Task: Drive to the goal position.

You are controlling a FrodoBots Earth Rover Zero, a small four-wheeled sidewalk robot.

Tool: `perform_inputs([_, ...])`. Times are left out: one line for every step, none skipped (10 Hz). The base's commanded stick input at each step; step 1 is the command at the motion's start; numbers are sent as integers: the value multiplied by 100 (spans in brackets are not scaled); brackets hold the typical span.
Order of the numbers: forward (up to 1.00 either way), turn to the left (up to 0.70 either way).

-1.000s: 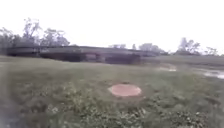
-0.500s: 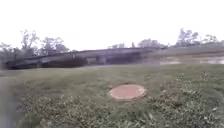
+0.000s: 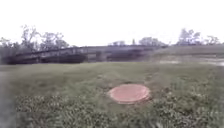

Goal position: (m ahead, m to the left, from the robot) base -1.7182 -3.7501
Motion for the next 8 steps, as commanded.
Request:
perform_inputs([35, 0])
perform_inputs([30, 0])
perform_inputs([20, 0])
perform_inputs([12, 0])
perform_inputs([6, 0])
perform_inputs([3, 0])
perform_inputs([0, 0])
perform_inputs([0, 0])
